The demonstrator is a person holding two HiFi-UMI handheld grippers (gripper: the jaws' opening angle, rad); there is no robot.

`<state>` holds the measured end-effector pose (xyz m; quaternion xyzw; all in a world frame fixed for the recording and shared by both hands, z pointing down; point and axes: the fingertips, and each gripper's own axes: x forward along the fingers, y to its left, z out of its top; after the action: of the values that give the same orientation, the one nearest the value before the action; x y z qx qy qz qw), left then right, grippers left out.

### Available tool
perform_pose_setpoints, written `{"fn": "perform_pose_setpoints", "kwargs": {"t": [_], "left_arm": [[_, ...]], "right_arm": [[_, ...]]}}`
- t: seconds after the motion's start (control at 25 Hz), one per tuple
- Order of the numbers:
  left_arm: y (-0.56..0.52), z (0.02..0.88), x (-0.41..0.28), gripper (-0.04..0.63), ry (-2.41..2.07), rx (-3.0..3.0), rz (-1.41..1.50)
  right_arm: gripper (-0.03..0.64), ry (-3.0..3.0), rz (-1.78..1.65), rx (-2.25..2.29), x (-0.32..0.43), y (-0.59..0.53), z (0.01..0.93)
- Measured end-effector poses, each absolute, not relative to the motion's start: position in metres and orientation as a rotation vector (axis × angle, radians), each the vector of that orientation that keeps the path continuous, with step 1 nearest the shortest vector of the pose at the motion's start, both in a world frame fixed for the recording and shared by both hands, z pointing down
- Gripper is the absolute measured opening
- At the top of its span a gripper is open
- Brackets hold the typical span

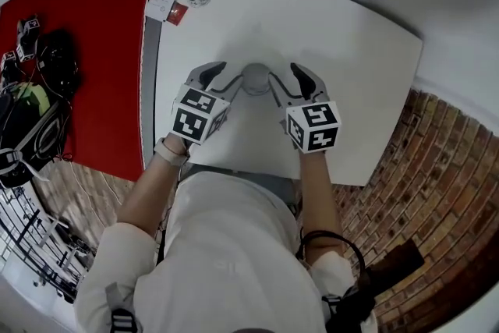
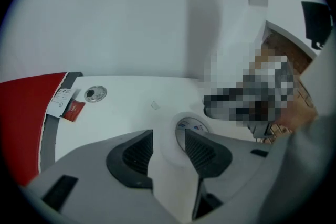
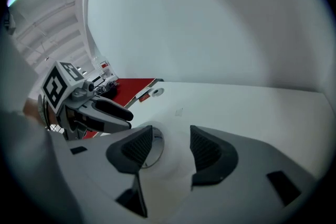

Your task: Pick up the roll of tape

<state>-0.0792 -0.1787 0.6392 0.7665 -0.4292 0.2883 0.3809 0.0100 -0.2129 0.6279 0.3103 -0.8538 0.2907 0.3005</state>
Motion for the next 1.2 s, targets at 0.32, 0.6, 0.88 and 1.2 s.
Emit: {"fn": "perform_pose_setpoints", "kwargs": {"t": [0.32,0.6,0.88,1.2], "left_arm": [[-0.186,0.67,-0.062,0.181,-0.99,1.942,0.759],[-0.194,0.695,-0.055,0.181,-0.96,1.946,0.796],[-0.193,0.697,-0.048,0.181,-0.869,1.9,0.733],[-0.196,0.701,-0.052,0.186,-0.908,1.916,0.745]], "right_arm": [[0.21,-2.161,0.762,0.718,-0.006,-0.213,0.674],[0.21,-2.121,0.747,0.699,-0.015,-0.215,0.696],[0.158,-2.134,0.757,0.701,-0.022,-0.216,0.703],[0.153,-2.127,0.733,0.682,-0.024,-0.216,0.704]]}}
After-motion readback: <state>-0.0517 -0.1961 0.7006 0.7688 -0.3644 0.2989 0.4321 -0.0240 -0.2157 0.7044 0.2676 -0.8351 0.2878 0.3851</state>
